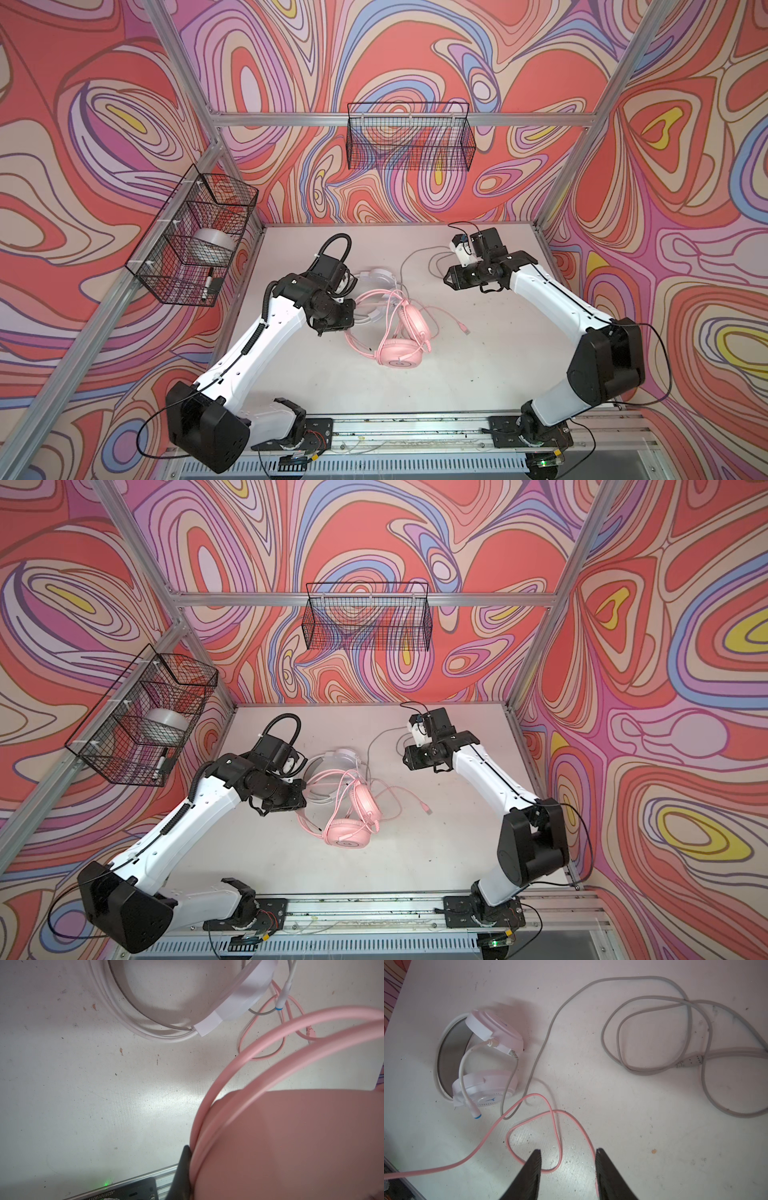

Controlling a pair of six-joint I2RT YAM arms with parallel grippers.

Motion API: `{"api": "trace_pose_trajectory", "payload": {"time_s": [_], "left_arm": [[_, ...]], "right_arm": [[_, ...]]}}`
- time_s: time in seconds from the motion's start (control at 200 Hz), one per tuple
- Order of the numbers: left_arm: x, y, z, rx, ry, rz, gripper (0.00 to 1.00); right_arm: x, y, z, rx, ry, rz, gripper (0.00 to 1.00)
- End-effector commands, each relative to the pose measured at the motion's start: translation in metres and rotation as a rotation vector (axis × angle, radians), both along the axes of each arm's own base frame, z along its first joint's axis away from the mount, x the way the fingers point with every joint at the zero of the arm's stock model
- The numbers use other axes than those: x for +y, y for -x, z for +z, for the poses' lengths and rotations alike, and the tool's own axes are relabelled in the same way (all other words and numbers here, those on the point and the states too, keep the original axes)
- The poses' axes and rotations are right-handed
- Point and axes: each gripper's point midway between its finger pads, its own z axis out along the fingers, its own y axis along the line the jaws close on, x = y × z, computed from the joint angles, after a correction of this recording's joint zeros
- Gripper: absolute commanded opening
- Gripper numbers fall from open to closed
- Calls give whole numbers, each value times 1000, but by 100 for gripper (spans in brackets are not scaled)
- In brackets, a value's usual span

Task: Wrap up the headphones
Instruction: 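Grasp the pink cable's plug end with the right gripper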

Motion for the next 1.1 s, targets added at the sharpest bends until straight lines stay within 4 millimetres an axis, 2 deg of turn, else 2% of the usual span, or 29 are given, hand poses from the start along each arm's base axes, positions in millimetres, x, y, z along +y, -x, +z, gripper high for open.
{"api": "trace_pose_trajectory", "payload": {"time_s": [0.0, 0.125, 0.235, 0.726, 0.942, 1.092], "left_arm": [[-12, -3, 17, -21, 92, 8, 0], [-17, -5, 21, -26, 118, -1, 0], [-18, -7, 18, -28, 117, -5, 0], [-19, -7, 9, -7, 117, -4, 0], [-19, -7, 10, -11, 118, 1, 0], [-17, -5, 11, -12, 113, 3, 0]], "right_arm": [[-27, 24, -39, 115, 114, -60, 46], [-40, 46, -70, 197, 171, -81, 45], [-46, 56, -89, 240, 192, -109, 45], [-48, 59, -113, 316, 225, -186, 47], [-41, 66, -128, 347, 265, -189, 47], [-47, 62, -127, 314, 289, -250, 47]]}}
